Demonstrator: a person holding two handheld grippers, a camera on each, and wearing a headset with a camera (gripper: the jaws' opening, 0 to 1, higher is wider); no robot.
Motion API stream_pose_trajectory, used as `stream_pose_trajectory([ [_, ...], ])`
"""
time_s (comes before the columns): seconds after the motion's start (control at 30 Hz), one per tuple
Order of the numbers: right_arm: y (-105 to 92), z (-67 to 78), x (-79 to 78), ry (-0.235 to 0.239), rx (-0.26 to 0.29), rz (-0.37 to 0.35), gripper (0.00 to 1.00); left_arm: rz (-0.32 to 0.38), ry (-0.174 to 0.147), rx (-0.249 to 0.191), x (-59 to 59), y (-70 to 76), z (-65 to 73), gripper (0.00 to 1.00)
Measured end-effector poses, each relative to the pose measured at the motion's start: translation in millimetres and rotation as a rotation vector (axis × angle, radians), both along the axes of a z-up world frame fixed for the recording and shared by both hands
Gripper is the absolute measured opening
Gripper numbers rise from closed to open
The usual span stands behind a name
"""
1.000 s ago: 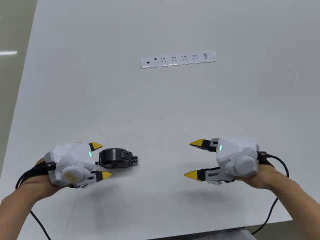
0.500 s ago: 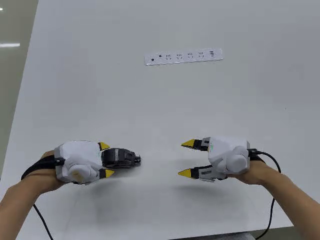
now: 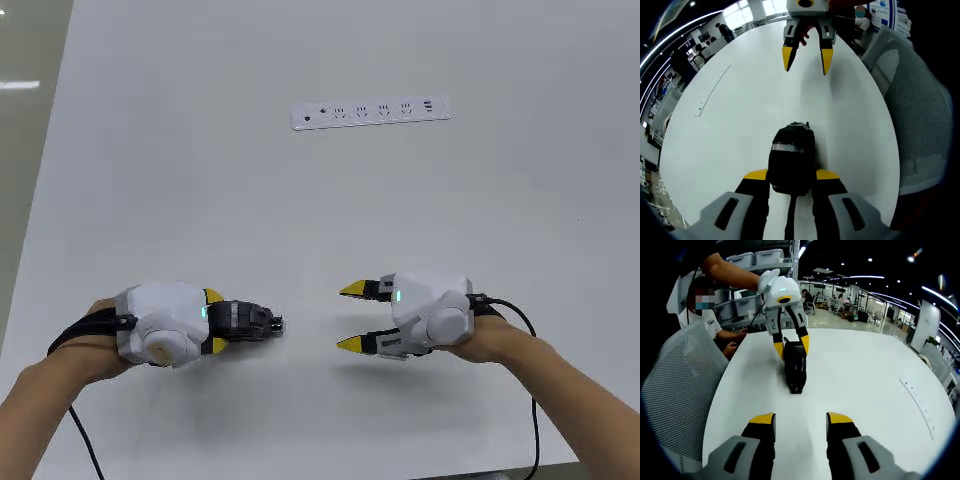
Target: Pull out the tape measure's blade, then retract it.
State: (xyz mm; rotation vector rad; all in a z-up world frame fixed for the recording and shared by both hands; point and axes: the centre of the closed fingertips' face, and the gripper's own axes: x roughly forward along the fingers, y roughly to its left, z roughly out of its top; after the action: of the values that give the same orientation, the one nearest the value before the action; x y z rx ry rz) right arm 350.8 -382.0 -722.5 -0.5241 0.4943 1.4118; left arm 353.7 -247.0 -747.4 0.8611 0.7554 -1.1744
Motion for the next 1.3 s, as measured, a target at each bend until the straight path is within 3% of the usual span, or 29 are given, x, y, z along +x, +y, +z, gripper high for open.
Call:
stream_pose_trajectory([
  [0.4, 23.3, -8.9, 0.4, 0.017, 0.011, 0.042, 0.37, -0.048, 0.018, 0.004, -0.3, -3.7, -4.5, 0.30],
  [0.63, 37.3, -15.0, 0.3, 0.029, 0.020, 0.063, 0.34, -0.043, 0.036, -0.012, 0.2, -4.5, -6.0, 0.30],
  [0.8, 47.6, -19.1, 2.5, 0.039, 0.030, 0.065, 0.31, -0.026, 0.040, -0.014, 0.5, -3.9, -5.4, 0.29],
  [0.83, 50.1, -19.9, 2.3, 0.042, 0.032, 0.068, 0.30, 0.029, 0.062, -0.013, -0.3, -0.8, -6.6, 0.29],
  [0.87, 51.9, -20.7, 2.0, 0.046, 0.034, 0.071, 0.28, -0.015, 0.043, -0.017, 1.8, -3.4, -6.3, 0.29],
  [1.3, 72.1, -36.5, 1.8, 0.073, 0.021, 0.113, 0.26, 0.002, 0.058, -0.033, 0.6, -3.5, -6.1, 0.28],
])
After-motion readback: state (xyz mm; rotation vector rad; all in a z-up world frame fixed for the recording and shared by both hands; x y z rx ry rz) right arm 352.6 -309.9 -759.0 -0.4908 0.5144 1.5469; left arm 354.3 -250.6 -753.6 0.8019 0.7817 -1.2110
